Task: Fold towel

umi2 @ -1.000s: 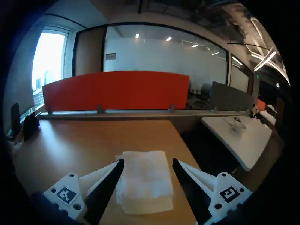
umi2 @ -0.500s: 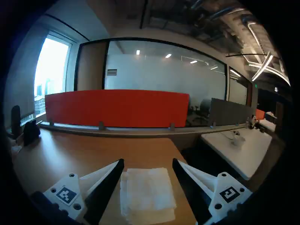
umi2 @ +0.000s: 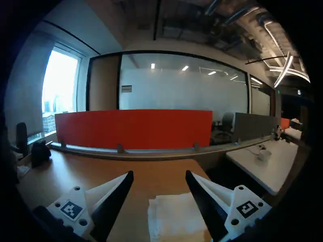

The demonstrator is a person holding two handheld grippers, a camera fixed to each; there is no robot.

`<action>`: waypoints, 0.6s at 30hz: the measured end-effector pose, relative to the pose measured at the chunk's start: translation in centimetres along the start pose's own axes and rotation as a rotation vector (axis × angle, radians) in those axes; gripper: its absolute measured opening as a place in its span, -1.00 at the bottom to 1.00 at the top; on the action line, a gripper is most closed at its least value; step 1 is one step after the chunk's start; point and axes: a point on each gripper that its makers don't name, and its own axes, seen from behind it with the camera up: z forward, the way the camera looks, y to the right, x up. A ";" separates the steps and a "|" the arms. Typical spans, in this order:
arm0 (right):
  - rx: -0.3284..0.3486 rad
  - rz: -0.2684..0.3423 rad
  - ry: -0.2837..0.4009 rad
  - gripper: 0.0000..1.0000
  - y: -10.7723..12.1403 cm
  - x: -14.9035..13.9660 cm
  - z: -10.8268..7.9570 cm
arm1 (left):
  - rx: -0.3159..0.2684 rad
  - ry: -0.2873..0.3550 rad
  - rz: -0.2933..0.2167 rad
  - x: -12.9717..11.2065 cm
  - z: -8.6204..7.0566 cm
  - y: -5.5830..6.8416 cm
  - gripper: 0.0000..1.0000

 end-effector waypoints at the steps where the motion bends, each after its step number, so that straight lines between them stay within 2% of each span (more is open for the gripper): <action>1: 0.007 0.001 0.003 1.00 -0.6 0.1 0.1 | -0.001 0.007 -0.004 0.3 0.1 -0.1 0.91; 18: 0.089 0.010 0.054 1.00 -9.3 2.8 1.5 | -0.018 0.110 -0.032 4.7 1.0 -0.8 0.91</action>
